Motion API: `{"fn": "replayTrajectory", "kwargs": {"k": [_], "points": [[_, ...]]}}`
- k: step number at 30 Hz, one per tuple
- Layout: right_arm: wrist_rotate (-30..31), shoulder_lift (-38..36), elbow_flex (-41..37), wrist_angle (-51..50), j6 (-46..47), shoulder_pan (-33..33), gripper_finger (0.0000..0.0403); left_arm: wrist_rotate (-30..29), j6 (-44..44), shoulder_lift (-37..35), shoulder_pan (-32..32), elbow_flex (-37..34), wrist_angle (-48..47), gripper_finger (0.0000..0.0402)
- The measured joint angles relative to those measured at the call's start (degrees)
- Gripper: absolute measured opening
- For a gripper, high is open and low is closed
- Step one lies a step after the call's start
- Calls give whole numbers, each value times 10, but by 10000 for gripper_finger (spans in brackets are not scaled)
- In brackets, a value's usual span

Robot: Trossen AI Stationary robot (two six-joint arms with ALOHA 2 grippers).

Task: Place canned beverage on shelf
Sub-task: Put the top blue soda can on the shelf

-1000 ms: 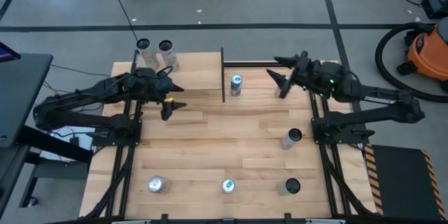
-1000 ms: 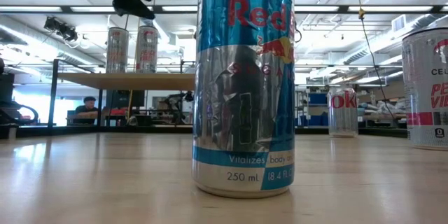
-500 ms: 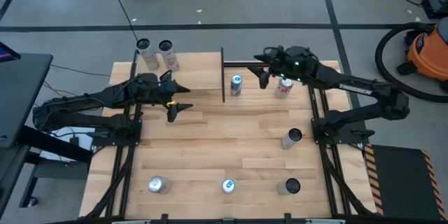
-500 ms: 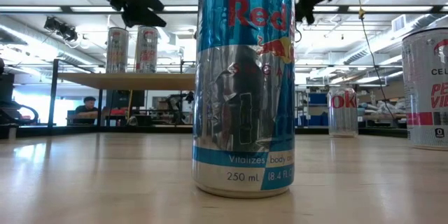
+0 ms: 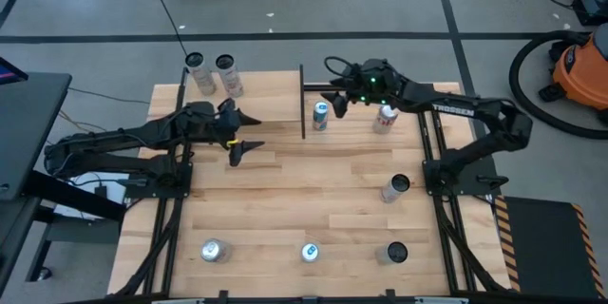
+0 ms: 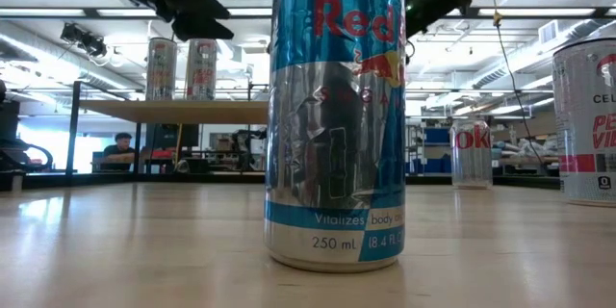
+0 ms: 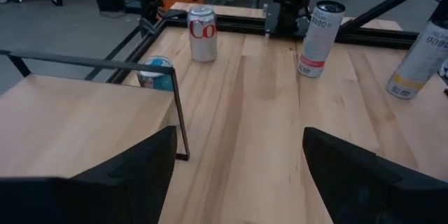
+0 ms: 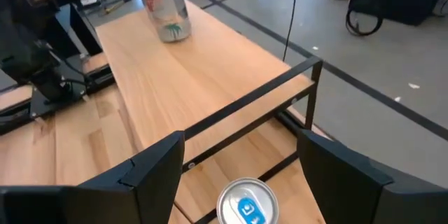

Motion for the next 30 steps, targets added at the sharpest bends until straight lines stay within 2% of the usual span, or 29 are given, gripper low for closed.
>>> {"fn": "replayTrajectory", "kwargs": {"k": [4,8,21,30], "points": [[0,21,1,-6,0,0,285,4,-5,-1,0,0,7,311],[3,29,1,-20,-8,0,285,26,-15,-1,-2,0,-26,311],[2,34,1,-22,-35,0,285,28,-35,-1,-42,0,-82,311],[15,34,1,-9,-4,0,285,26,-37,-2,-51,-54,-17,311]]}}
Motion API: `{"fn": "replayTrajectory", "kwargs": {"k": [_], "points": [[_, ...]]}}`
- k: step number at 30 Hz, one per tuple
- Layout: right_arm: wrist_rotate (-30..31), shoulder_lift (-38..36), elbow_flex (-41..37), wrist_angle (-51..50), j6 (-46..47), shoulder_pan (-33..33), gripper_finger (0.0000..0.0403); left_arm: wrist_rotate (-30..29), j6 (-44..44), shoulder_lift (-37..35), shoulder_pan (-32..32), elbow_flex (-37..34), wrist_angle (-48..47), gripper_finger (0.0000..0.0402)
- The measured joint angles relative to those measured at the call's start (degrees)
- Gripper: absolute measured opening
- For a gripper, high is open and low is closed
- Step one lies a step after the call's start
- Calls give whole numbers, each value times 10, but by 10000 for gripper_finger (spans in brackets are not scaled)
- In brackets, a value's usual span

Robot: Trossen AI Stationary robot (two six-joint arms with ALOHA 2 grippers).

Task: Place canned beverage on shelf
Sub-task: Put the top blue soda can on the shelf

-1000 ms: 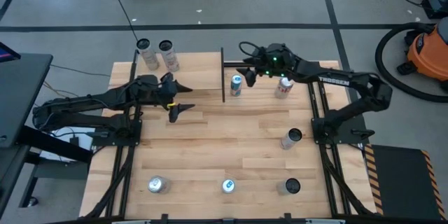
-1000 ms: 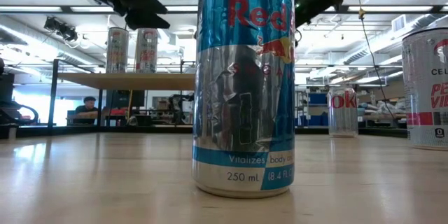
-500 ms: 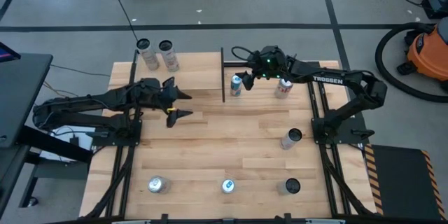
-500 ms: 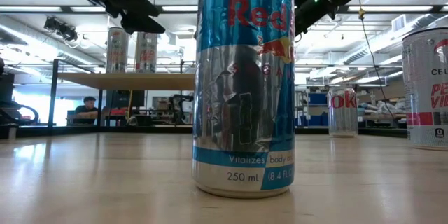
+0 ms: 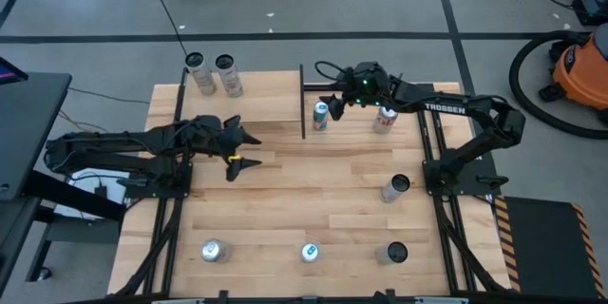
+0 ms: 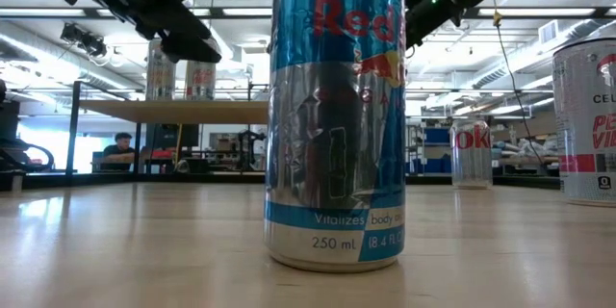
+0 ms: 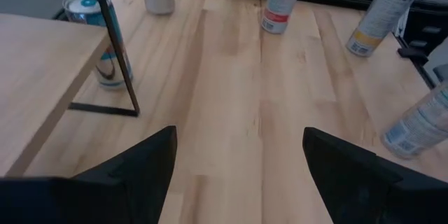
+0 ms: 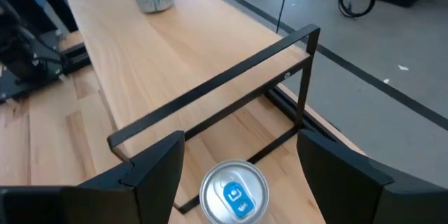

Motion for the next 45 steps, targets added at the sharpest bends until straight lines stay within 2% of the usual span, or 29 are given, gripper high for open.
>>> {"fn": "replayTrajectory", "kwargs": {"k": [6,16,30,36,45], "points": [[1,0,0,15,16,0,285,-4,21,7,7,0,28,311],[3,0,0,15,36,0,285,-13,58,64,7,0,83,311],[-12,0,0,11,31,0,285,-28,57,59,7,0,44,311],[-17,0,0,-5,16,4,285,-37,47,32,14,0,20,311],[-15,1,0,-25,0,4,285,-39,42,-58,17,0,-15,311]]}}
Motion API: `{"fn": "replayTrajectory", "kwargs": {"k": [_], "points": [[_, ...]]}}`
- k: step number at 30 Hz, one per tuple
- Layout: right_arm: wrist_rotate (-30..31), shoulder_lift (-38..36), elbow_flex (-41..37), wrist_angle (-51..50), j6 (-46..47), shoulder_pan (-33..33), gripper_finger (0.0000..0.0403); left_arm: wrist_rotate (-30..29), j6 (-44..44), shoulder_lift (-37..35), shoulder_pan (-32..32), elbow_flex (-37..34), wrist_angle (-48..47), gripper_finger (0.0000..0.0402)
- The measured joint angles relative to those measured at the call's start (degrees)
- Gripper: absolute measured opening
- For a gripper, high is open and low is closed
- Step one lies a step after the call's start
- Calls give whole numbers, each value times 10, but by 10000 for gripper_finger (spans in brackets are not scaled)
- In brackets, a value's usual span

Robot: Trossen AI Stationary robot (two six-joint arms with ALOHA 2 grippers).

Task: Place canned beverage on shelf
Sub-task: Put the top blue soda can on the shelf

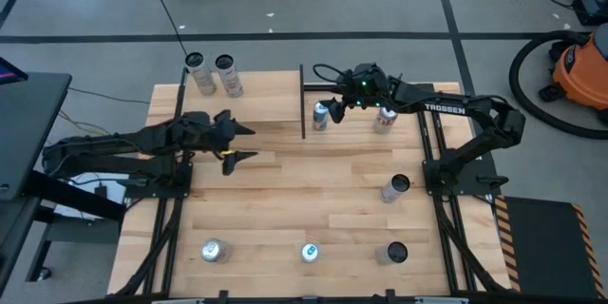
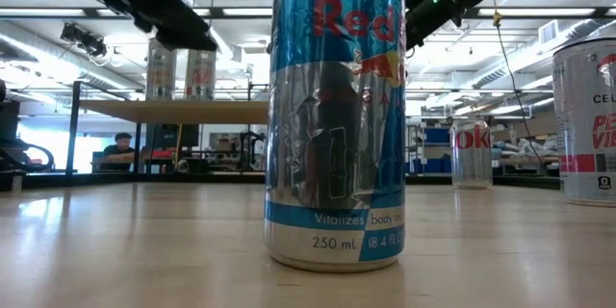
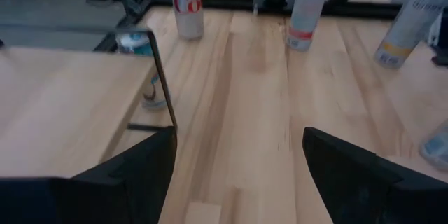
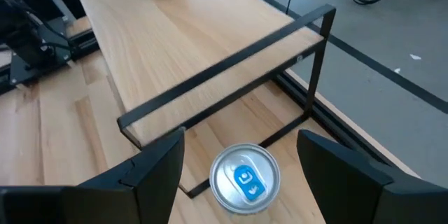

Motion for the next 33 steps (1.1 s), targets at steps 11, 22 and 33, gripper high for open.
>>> {"fn": "replayTrajectory", "kwargs": {"k": [11,22,33], "points": [[28,60,0,-8,18,3,285,0,-11,-65,-1,0,-29,311],[30,92,0,1,30,7,285,0,-10,-67,-1,1,-33,311],[18,88,0,19,34,8,285,0,-3,-67,-1,1,-33,311]]}}
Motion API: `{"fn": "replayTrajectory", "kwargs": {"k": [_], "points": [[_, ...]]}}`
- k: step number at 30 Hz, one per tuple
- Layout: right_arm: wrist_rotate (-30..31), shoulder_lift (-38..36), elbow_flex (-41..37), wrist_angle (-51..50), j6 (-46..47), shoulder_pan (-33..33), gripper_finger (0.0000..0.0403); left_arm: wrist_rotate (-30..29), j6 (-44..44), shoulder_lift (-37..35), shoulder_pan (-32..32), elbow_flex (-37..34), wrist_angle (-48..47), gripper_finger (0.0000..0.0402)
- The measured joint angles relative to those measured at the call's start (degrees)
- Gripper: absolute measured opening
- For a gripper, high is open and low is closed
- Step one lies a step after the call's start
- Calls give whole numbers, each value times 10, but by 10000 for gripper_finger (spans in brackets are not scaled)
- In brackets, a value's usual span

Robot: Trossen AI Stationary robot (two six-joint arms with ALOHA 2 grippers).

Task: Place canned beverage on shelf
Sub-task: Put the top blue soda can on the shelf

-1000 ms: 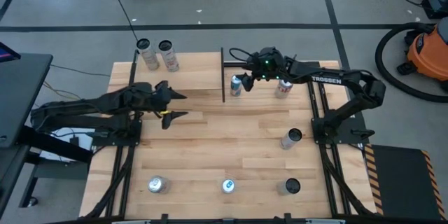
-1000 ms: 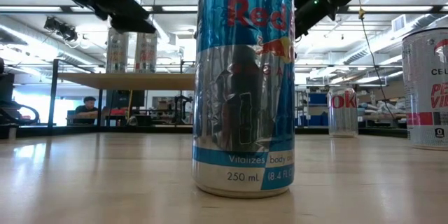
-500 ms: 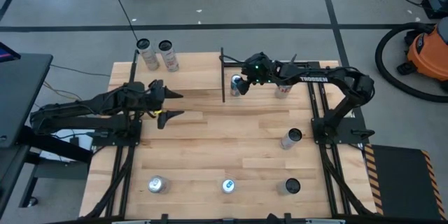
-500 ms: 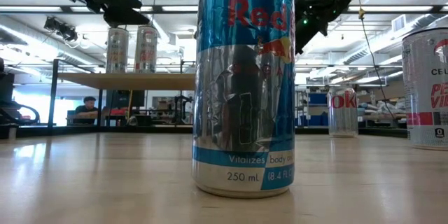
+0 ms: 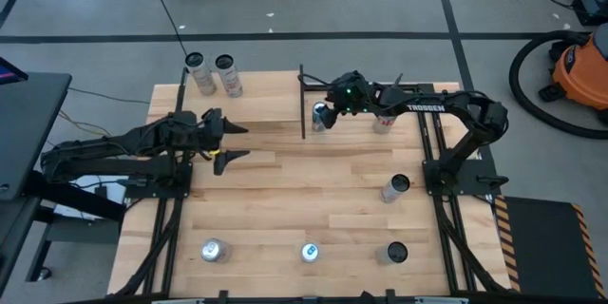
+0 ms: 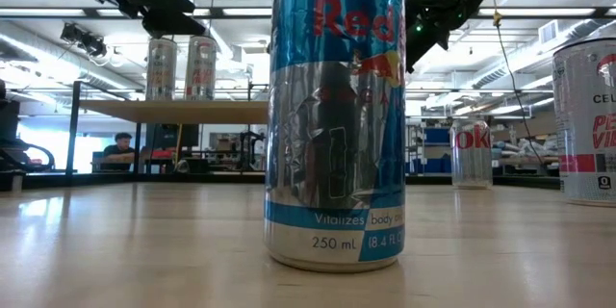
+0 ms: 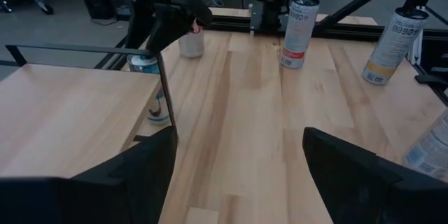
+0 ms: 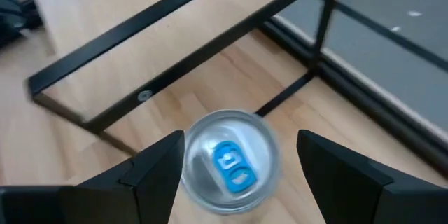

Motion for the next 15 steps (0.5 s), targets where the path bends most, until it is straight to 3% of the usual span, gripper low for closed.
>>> {"fn": "replayTrajectory", "kwargs": {"k": [3,15], "points": [[-17,1,0,1,9,7,285,0,8,0,0,0,0,311],[15,2,0,-17,-4,26,285,0,9,0,0,0,0,311]]}}
